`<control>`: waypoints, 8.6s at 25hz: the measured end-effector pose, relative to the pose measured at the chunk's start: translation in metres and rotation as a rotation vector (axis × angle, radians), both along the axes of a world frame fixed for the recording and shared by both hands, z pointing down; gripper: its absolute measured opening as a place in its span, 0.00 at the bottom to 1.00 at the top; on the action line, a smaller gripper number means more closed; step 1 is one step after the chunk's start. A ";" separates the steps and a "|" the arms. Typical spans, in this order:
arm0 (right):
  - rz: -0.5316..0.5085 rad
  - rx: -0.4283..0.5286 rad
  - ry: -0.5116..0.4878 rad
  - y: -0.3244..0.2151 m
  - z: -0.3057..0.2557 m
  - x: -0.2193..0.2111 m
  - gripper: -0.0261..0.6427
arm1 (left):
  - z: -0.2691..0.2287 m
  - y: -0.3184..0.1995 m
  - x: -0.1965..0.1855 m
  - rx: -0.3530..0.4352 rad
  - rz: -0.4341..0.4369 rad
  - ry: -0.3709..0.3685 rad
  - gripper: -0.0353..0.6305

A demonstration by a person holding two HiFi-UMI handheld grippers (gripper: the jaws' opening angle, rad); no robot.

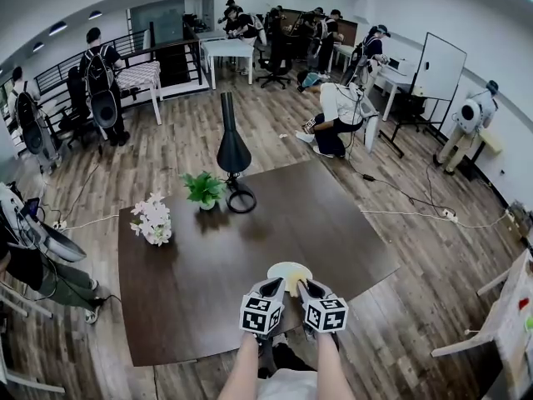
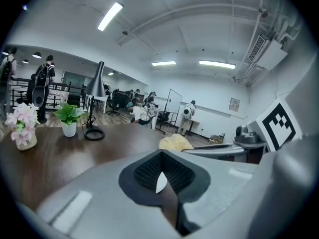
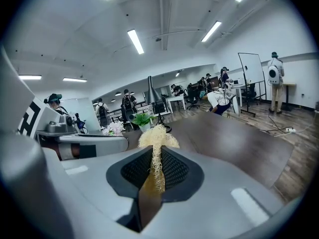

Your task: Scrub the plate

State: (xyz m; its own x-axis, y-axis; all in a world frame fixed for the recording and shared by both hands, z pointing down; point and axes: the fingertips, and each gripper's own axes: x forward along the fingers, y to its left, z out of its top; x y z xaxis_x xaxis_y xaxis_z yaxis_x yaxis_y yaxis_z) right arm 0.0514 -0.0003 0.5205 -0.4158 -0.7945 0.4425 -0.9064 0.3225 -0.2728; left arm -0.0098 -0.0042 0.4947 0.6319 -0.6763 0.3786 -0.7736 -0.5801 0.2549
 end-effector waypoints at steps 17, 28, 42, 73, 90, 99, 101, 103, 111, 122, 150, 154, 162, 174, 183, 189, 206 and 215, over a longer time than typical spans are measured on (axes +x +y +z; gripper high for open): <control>0.085 -0.125 0.020 -0.055 0.058 0.012 0.14 | 0.056 -0.054 -0.017 -0.113 -0.039 -0.059 0.05; 0.194 -0.203 0.043 -0.076 0.113 0.036 0.14 | 0.103 -0.081 -0.011 -0.209 -0.074 -0.049 0.05; 0.236 -0.318 0.118 -0.099 0.166 0.034 0.14 | 0.165 -0.098 0.004 -0.357 -0.050 -0.112 0.05; -0.558 -0.135 0.430 -0.138 0.176 -0.058 0.14 | 0.199 -0.106 -0.014 -0.466 -0.167 -0.053 0.05; -0.591 -0.121 0.415 -0.157 0.180 -0.062 0.14 | 0.206 -0.111 -0.013 -0.496 -0.196 0.045 0.05; -0.564 -0.127 0.431 -0.171 0.180 -0.051 0.14 | 0.207 -0.116 -0.010 -0.512 -0.216 0.049 0.05; -0.556 -0.129 0.431 -0.173 0.180 -0.049 0.14 | 0.207 -0.117 -0.011 -0.510 -0.223 0.052 0.05; -0.549 -0.131 0.433 -0.175 0.179 -0.046 0.14 | 0.206 -0.117 -0.012 -0.511 -0.236 0.063 0.05; -0.486 -0.130 0.456 -0.187 0.173 -0.025 0.14 | 0.204 -0.119 -0.016 -0.508 -0.283 0.112 0.05; -0.396 -0.124 0.458 -0.196 0.166 0.000 0.14 | 0.206 -0.121 -0.019 -0.505 -0.311 0.106 0.05; -0.349 -0.195 0.480 -0.150 0.168 0.025 0.14 | 0.205 -0.124 -0.023 -0.484 -0.344 0.128 0.05; -0.355 -0.198 0.485 -0.144 0.169 0.021 0.14 | 0.205 -0.123 -0.023 -0.479 -0.346 0.123 0.05; -0.342 -0.217 0.467 -0.130 0.169 0.015 0.14 | 0.203 -0.123 -0.021 -0.474 -0.327 0.124 0.05; -0.334 -0.261 0.453 -0.114 0.170 0.004 0.14 | 0.205 -0.116 -0.018 -0.506 -0.314 0.142 0.05; -0.339 -0.278 0.445 -0.108 0.173 0.000 0.14 | 0.205 -0.116 -0.018 -0.503 -0.299 0.158 0.05; -0.361 -0.296 0.451 -0.105 0.176 -0.004 0.14 | 0.205 -0.116 -0.018 -0.505 -0.291 0.173 0.05; -0.426 -0.310 0.440 -0.090 0.176 -0.026 0.14 | 0.204 -0.114 -0.019 -0.494 -0.299 0.198 0.05; -0.430 -0.313 0.440 -0.088 0.178 -0.028 0.14 | 0.205 -0.115 -0.016 -0.505 -0.289 0.195 0.05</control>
